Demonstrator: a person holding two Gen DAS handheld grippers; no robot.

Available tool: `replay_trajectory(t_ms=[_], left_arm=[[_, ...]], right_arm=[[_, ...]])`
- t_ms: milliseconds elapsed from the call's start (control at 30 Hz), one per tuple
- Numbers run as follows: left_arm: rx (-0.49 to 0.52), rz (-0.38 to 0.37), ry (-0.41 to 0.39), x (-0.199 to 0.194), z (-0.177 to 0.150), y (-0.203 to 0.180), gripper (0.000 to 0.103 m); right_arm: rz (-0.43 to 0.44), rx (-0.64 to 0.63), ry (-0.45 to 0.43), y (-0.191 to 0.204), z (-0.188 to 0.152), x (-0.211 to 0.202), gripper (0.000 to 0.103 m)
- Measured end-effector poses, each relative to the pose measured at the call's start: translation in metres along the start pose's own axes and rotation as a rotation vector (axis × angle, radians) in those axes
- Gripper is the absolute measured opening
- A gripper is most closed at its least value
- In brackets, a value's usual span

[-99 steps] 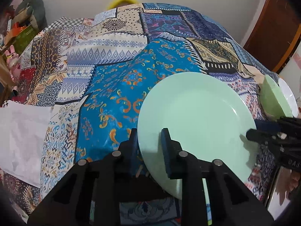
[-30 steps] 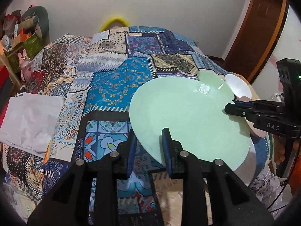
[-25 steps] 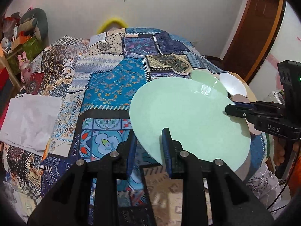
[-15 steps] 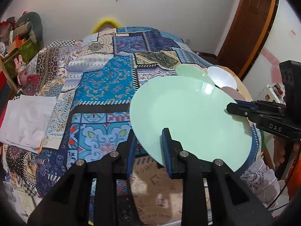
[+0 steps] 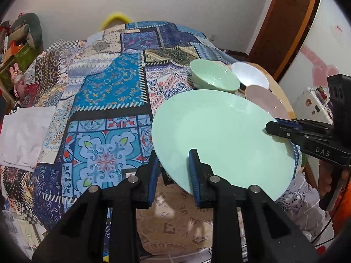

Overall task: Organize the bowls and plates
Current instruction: 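Carry the pale green plate with the left gripper and lower it onto the white plate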

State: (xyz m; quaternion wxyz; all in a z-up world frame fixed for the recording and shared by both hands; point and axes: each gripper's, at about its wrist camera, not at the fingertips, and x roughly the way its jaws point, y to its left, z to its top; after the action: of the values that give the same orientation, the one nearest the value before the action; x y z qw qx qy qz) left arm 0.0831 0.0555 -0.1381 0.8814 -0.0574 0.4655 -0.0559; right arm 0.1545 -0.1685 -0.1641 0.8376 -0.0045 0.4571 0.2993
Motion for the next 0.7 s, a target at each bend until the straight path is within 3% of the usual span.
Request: replay_trajectory(t_ms=[700], left_arm=[[0.043, -0.011, 0.131, 0.05, -0.008, -0.026, 0.026]], right_arm=[[0.013, 0.101, 0.053, -0.036, -0.032, 0.009, 0.02]])
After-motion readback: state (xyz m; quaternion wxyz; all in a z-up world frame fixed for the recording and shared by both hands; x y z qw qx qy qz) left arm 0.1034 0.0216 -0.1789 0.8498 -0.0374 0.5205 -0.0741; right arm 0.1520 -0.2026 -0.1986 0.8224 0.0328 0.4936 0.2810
